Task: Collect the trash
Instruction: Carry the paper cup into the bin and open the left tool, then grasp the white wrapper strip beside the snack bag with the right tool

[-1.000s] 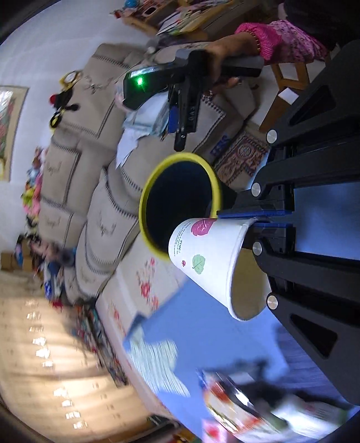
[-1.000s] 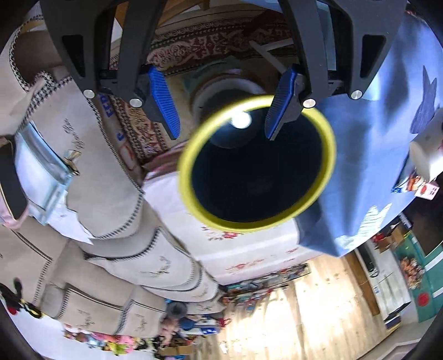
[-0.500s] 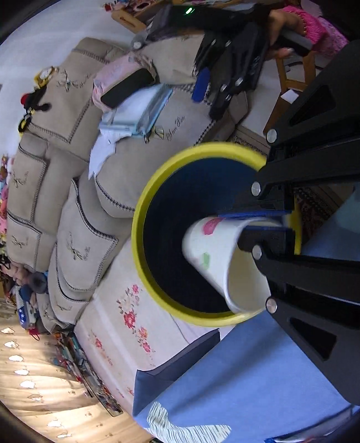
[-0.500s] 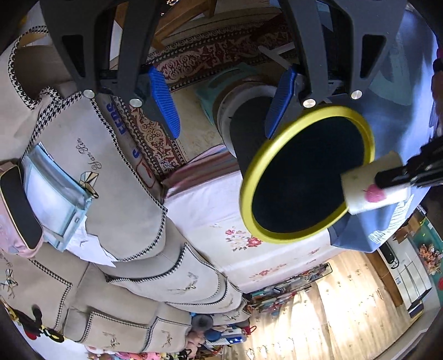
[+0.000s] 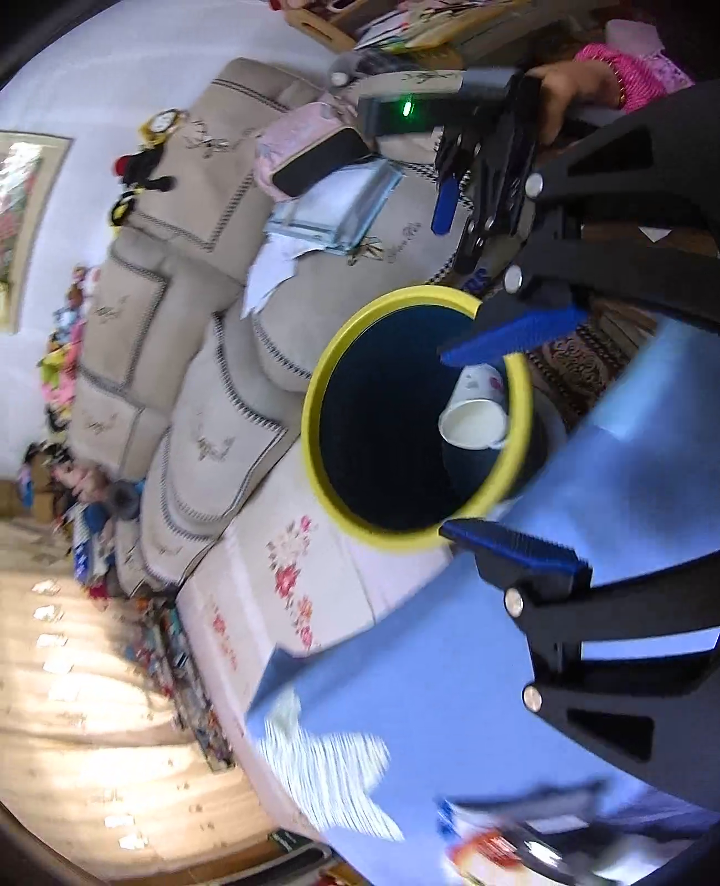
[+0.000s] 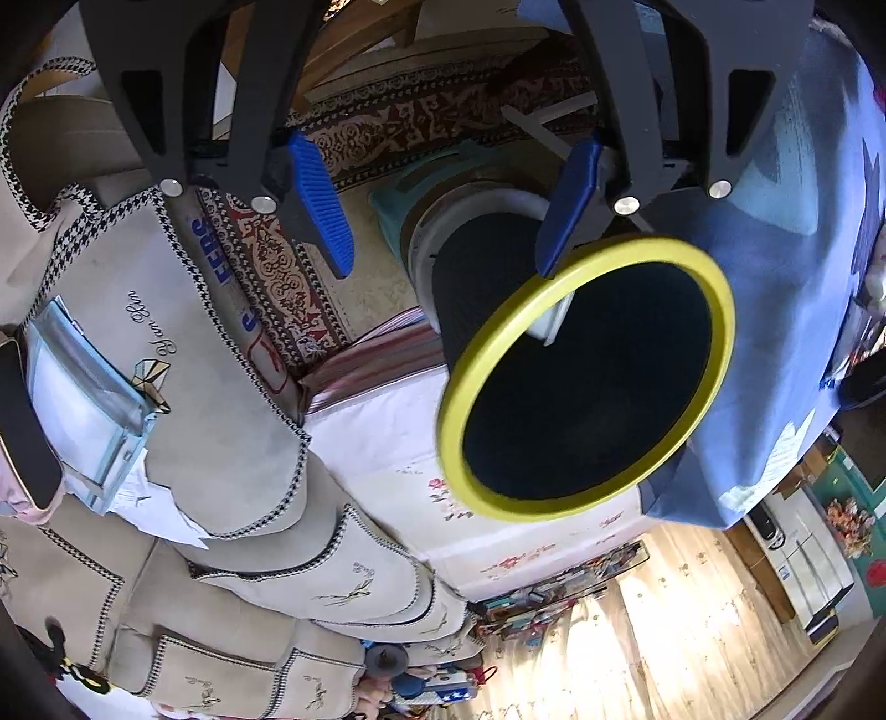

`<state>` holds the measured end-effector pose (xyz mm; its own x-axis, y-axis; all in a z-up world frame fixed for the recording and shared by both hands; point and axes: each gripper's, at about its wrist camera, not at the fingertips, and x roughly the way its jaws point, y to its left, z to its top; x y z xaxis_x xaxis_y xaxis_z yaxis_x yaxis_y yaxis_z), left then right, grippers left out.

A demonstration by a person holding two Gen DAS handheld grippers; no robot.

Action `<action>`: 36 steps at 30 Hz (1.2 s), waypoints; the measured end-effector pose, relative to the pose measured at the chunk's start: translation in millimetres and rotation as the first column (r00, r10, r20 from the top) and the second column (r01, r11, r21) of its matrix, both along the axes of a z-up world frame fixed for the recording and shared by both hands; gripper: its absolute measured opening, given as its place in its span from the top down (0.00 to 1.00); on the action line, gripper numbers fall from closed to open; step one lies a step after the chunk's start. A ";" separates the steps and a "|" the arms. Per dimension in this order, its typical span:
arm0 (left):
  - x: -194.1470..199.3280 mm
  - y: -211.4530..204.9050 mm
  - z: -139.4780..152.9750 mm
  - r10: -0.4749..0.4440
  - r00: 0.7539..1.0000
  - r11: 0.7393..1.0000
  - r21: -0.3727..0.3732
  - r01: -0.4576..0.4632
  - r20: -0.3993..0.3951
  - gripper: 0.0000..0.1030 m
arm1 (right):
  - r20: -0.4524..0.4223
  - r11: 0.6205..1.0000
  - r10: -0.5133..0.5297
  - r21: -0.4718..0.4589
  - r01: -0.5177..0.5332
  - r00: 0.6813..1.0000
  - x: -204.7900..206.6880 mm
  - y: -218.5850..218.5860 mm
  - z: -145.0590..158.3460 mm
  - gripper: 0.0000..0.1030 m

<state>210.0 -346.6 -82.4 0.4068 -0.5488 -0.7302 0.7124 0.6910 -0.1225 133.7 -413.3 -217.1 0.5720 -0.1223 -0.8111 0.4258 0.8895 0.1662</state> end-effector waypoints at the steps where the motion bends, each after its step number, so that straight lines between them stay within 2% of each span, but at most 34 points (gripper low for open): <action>1: -8.9 19.6 6.8 0.023 1.000 1.000 -0.016 -0.023 0.014 0.34 | 0.000 1.000 0.007 0.000 -0.007 1.000 1.1 3.6 0.3 0.37; 3: -19.0 47.3 17.2 0.067 0.997 0.997 -0.040 -0.065 0.034 0.21 | 0.002 1.000 0.024 0.002 -0.024 1.000 4.2 12.2 1.9 0.37; 7: -43.2 114.4 32.4 0.190 0.977 0.980 -0.070 -0.184 0.092 0.12 | 0.022 0.997 0.080 0.006 -0.081 0.997 16.2 39.1 11.9 0.37; 9: -56.5 154.9 39.3 0.281 0.949 0.959 -0.066 -0.275 0.139 0.10 | 0.033 0.993 0.119 -0.002 -0.119 0.992 25.1 55.5 19.0 0.37; 12: -68.7 203.4 45.3 0.379 0.910 0.926 -0.066 -0.373 0.168 0.09 | 0.051 0.982 0.189 -0.021 -0.188 0.981 40.5 87.0 31.1 0.37; 17: -87.2 288.5 46.9 0.532 0.830 0.847 -0.088 -0.525 0.165 0.09 | 0.077 0.949 0.316 -0.036 -0.315 0.945 67.0 146.9 49.2 0.37; 21: -100.0 336.5 43.0 0.603 0.783 0.797 -0.118 -0.592 0.152 0.09 | 0.093 0.915 0.404 -0.046 -0.402 0.910 87.9 199.7 61.1 0.37; 25: -108.4 365.8 36.0 0.632 0.760 0.774 -0.137 -0.618 0.147 0.09 | 0.124 0.877 0.479 -0.043 -0.478 0.869 107.4 256.4 71.9 0.37; 28: -111.3 368.6 32.9 0.638 0.757 0.770 -0.138 -0.623 0.142 0.09 | 0.141 0.858 0.514 -0.049 -0.512 0.847 124.5 291.9 76.3 0.37; 31: -113.0 372.8 28.8 0.648 0.749 0.762 -0.130 -0.635 0.140 0.09 | 0.136 0.849 0.527 -0.058 -0.524 0.839 142.6 319.2 73.2 0.38; 36: -111.1 383.4 21.6 0.658 0.744 0.752 -0.146 -0.643 0.114 0.09 | 0.080 0.853 0.521 -0.075 -0.517 0.850 172.4 341.2 58.8 0.44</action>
<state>99.0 36.7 -60.8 0.7882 -0.1709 -0.5913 0.1085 0.9842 -0.1399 306.0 -72.1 -158.3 0.6359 0.1755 -0.7515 -0.1155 0.9845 0.1321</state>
